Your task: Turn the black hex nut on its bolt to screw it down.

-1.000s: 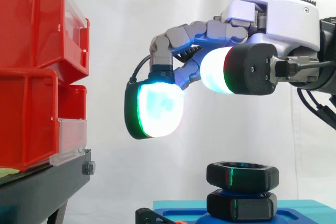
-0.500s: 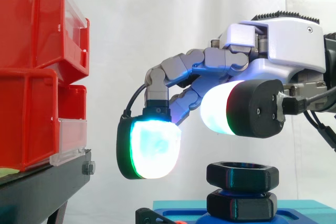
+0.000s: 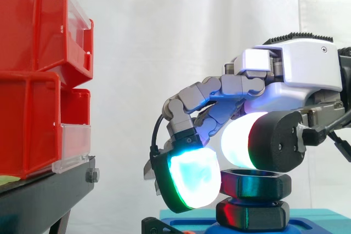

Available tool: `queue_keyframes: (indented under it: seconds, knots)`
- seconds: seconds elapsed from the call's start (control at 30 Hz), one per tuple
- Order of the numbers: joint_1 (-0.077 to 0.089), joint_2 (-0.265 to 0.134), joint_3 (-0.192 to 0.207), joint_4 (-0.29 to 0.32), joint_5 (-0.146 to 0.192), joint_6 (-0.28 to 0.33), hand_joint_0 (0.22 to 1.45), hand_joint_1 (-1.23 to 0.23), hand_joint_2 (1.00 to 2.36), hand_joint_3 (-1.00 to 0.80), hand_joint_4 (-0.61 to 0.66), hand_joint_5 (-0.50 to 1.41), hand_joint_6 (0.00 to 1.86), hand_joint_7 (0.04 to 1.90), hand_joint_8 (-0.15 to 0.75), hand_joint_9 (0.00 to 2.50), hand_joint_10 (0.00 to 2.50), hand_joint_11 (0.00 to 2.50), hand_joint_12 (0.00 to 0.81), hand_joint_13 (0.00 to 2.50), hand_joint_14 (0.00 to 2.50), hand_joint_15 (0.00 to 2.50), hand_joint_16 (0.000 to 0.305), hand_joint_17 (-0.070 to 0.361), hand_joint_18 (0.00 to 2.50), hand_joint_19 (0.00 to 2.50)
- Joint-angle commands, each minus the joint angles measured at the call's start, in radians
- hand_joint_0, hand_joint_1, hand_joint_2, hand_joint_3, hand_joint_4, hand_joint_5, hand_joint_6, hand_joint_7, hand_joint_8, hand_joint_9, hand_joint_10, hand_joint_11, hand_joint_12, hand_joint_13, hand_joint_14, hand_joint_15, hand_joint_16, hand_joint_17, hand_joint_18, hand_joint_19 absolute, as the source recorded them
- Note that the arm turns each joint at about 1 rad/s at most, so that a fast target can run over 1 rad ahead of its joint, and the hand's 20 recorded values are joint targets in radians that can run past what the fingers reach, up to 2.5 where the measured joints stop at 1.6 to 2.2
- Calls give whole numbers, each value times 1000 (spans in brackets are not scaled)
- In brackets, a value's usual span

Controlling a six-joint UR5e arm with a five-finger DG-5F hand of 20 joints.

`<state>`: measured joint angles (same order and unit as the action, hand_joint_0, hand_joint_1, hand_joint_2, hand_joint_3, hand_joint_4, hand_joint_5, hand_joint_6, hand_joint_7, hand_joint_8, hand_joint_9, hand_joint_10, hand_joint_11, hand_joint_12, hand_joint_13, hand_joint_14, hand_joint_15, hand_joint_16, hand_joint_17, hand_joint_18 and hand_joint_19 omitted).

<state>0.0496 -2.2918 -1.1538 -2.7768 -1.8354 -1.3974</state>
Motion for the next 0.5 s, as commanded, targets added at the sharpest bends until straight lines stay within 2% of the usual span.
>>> queue_keyframes:
  seconds: [0.0, 0.2, 0.3, 0.47]
  knots:
    - [-7, 0, 0, 5, -10, 0, 537, -331, 1000, -500, 92, 20, 504, 1442, 278, 835, 8, 213, 330, 634, 8, 180, 46, 103, 513, 568]
    - [-14, 0, 0, 8, -22, 0, 538, -333, 1000, -500, 107, 25, 503, 1492, 285, 859, 9, 228, 330, 639, 8, 182, 45, 102, 511, 569]
    - [-36, 0, 0, 22, -53, 0, 538, -333, 1000, -500, 112, 26, 502, 1498, 284, 867, 8, 224, 330, 639, 8, 182, 45, 102, 510, 570]
    - [-62, 0, 0, 25, -81, 0, 537, -332, 1000, -500, 115, 27, 502, 1508, 284, 875, 9, 230, 329, 641, 8, 179, 45, 102, 510, 578]
